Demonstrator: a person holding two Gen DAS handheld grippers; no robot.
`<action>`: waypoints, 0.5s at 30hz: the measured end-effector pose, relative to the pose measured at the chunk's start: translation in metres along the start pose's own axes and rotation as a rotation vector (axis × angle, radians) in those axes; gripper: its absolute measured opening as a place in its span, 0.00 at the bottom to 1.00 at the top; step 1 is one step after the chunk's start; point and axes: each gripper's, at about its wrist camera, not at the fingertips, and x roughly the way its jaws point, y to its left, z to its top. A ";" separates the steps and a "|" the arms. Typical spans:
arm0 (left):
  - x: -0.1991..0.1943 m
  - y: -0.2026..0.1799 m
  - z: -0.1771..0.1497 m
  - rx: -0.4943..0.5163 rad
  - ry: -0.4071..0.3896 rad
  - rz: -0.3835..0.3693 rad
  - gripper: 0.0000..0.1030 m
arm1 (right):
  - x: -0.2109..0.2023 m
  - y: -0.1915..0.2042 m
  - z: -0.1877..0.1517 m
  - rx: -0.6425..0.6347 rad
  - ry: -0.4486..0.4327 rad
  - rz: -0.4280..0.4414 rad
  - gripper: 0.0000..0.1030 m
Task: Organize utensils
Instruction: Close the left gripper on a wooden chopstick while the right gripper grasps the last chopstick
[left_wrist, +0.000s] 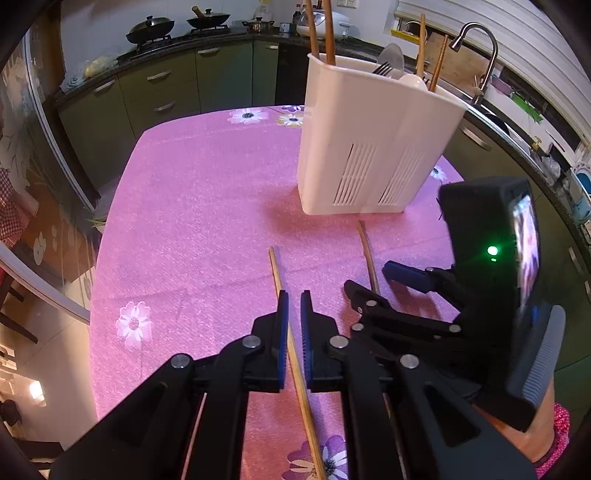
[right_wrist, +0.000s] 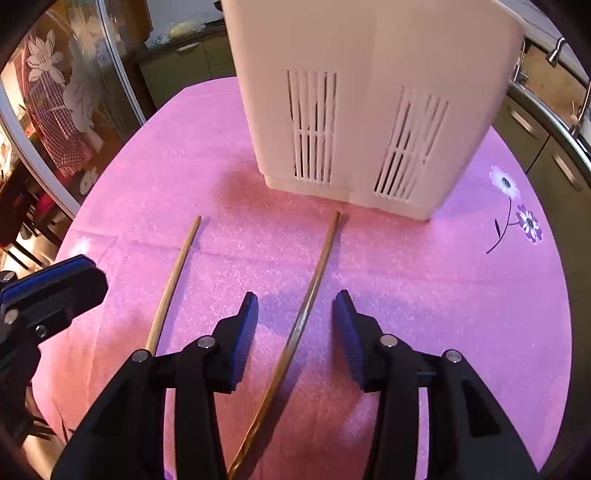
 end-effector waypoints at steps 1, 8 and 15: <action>-0.001 0.001 0.000 -0.002 0.000 -0.004 0.06 | 0.001 0.002 0.001 -0.006 0.004 -0.005 0.45; 0.010 0.002 -0.002 -0.001 0.041 -0.011 0.06 | 0.001 -0.001 0.003 -0.033 0.028 -0.011 0.44; 0.040 -0.002 -0.012 0.002 0.140 0.000 0.07 | -0.007 -0.028 -0.009 -0.015 0.053 -0.020 0.44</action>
